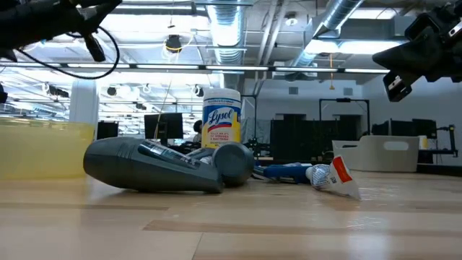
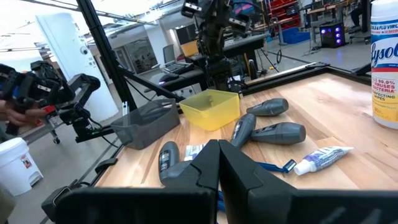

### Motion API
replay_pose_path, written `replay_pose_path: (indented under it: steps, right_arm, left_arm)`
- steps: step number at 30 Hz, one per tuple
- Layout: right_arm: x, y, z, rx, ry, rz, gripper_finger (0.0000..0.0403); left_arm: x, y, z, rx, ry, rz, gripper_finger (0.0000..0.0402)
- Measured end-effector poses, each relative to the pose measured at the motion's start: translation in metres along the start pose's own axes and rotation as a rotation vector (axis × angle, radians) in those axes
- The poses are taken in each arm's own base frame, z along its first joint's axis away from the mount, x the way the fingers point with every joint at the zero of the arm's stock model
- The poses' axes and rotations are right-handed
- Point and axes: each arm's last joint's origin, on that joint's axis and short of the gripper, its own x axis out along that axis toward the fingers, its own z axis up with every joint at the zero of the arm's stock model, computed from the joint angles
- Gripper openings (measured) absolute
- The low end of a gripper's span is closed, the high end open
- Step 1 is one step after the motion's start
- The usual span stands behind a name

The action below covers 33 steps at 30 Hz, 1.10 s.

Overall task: Pick & Place Travel size toiletries
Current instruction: Put the black deodorant into the yellow bin

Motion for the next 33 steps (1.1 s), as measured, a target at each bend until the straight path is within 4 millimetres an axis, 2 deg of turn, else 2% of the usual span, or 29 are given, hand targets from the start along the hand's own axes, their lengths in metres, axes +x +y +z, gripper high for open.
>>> replay_pose_path:
  steps: [5, 10, 14, 19, 24, 27, 33]
  right_arm:
    - [0.0, -0.001, 0.0, 0.0, -0.005, -0.015, 0.0]
    - [0.0, -0.001, 0.001, 0.001, -0.006, -0.015, 0.0]
    - [0.0, -0.001, 0.001, 0.004, -0.008, -0.015, 0.0]
    - [0.0, -0.001, 0.001, 0.004, -0.008, -0.015, 0.0]
    - [0.0, -0.001, 0.001, 0.004, -0.007, -0.015, 0.0]
    - [0.0, -0.001, 0.001, 0.004, -0.007, -0.015, 0.0]
    - [0.0, -0.001, 0.001, 0.004, -0.007, -0.014, 0.0]
  left_arm:
    - [0.026, -0.01, 0.007, 0.01, 0.044, 0.027, 0.0062]
    - [0.068, -0.018, 0.004, 0.037, 0.167, 0.04, 0.0115]
    - [0.104, -0.016, -0.009, 0.097, 0.349, 0.153, 0.014]
    - [0.138, -0.012, -0.018, 0.275, 0.639, 0.375, 0.0145]
    - [0.155, -0.005, -0.02, 0.499, 0.889, 0.615, 0.0146]
    - [0.157, 0.006, -0.027, 0.51, 1.002, 0.65, 0.0157]
    - [0.151, 0.032, -0.043, 0.47, 1.181, 0.721, 0.0233]
